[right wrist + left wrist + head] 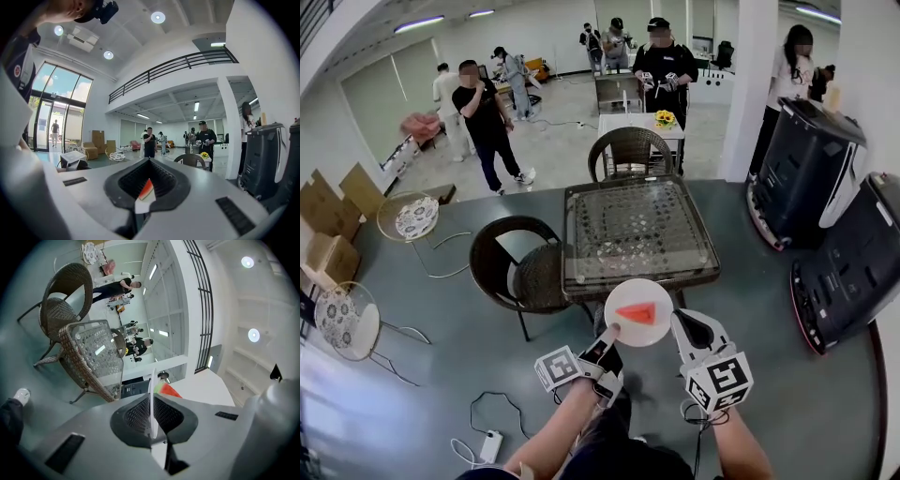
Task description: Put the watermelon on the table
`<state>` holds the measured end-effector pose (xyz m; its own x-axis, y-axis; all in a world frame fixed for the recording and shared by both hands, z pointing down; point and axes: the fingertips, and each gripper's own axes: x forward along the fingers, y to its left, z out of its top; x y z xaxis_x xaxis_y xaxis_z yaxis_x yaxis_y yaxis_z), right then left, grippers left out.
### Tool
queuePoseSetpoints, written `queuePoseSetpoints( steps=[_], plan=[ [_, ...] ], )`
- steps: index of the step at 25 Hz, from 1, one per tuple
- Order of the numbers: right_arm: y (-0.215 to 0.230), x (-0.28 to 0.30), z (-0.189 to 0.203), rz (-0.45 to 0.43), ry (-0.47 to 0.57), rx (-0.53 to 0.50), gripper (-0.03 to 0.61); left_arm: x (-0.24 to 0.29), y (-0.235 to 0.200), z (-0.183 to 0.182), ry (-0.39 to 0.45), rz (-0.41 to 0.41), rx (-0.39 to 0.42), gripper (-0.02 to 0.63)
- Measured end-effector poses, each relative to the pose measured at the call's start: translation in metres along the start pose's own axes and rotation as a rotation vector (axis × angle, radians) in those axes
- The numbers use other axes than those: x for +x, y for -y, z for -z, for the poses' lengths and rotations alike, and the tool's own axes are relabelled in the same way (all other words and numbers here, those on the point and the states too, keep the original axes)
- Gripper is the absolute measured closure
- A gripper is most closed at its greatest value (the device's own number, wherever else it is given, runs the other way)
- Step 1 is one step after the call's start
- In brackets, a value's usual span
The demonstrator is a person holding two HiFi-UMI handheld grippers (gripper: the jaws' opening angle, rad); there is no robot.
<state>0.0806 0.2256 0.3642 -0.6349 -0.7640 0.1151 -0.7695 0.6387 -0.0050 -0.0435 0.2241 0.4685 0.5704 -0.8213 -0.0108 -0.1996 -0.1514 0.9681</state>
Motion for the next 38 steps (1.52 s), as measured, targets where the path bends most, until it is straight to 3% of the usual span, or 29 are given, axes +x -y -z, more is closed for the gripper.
queuePoseSetpoints(
  steps=[14,22,29,38],
  plan=[
    [0.064,0.158,-0.003,0.02,-0.066,-0.016,0.577,0.114,-0.052,-0.12,-0.065,-0.003,-0.015,0.6],
    [0.103,0.239,-0.026,0.069,-0.044,-0.029,0.577,0.168,-0.071,-0.191,-0.101,-0.003,-0.015,0.6],
    [0.123,0.277,-0.032,0.075,-0.041,-0.037,0.577,0.193,-0.08,-0.226,-0.094,0.003,-0.011,0.6],
    [0.142,0.309,-0.028,0.042,-0.057,-0.045,0.577,0.214,-0.096,-0.241,-0.068,-0.018,-0.021,0.6]
  ],
)
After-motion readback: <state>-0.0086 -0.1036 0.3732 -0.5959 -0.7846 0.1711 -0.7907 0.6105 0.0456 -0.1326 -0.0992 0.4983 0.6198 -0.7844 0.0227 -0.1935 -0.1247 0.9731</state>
